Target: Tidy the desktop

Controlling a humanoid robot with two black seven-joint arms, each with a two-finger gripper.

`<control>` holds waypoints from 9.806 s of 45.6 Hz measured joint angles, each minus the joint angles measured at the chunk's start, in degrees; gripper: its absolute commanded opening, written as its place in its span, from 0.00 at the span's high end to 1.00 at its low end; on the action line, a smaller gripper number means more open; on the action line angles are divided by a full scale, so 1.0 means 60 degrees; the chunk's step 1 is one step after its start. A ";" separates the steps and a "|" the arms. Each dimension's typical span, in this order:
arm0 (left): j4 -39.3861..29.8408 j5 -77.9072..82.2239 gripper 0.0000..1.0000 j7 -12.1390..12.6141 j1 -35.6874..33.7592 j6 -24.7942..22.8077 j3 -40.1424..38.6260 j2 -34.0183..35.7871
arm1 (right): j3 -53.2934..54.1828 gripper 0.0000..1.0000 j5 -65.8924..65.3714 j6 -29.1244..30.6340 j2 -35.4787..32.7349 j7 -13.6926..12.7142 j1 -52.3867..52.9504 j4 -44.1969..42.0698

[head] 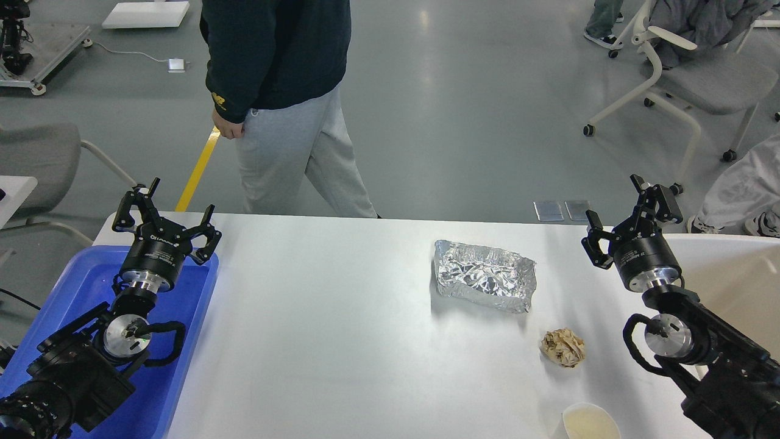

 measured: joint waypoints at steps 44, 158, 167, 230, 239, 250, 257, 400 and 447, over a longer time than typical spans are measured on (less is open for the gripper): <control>-0.0003 0.0000 0.00 0.0000 0.0000 0.0002 -0.0004 0.0000 | -0.0258 0.00 0.0038 -0.0308 -0.1389 -0.0267 -0.0647 0.2020; 0.0001 0.0000 0.00 0.0000 -0.0006 0.0006 -0.0009 0.0001 | -0.6158 0.00 -1.0309 -0.0194 -0.8053 -0.2785 -0.0903 0.8075; 0.0001 0.0000 0.00 0.0000 -0.0006 0.0006 -0.0008 0.0001 | -0.6221 0.00 -1.0523 -0.0321 -0.7863 -0.2575 -0.0986 0.7878; 0.0002 0.0000 0.00 0.0000 -0.0009 0.0004 -0.0007 0.0002 | -0.7190 0.02 -1.2310 -0.1837 -0.7239 -0.2131 -0.0879 0.7426; -0.0003 0.0000 0.00 0.0000 -0.0006 0.0004 -0.0006 0.0003 | -0.7350 0.15 -1.2484 -0.2180 -0.7073 -0.2113 -0.0867 0.7232; -0.0003 0.0000 0.00 0.0000 -0.0007 0.0004 -0.0003 0.0003 | -0.7704 0.98 -1.2982 -0.2901 -0.6854 -0.2101 -0.0857 0.6944; -0.0003 0.0000 0.00 0.0000 -0.0008 0.0003 -0.0003 0.0003 | -0.7875 1.00 -1.3148 -0.3061 -0.6797 -0.2102 -0.0751 0.6742; 0.0005 -0.0001 0.00 0.0000 -0.0011 0.0008 -0.0009 0.0003 | -0.8180 1.00 -0.5618 -0.1722 -0.8428 -0.2244 0.2924 0.2339; 0.0001 0.0001 0.00 0.0001 -0.0012 0.0007 -0.0007 0.0001 | -0.8179 1.00 -0.2322 -0.2258 -0.2558 -0.2806 0.0569 -0.5653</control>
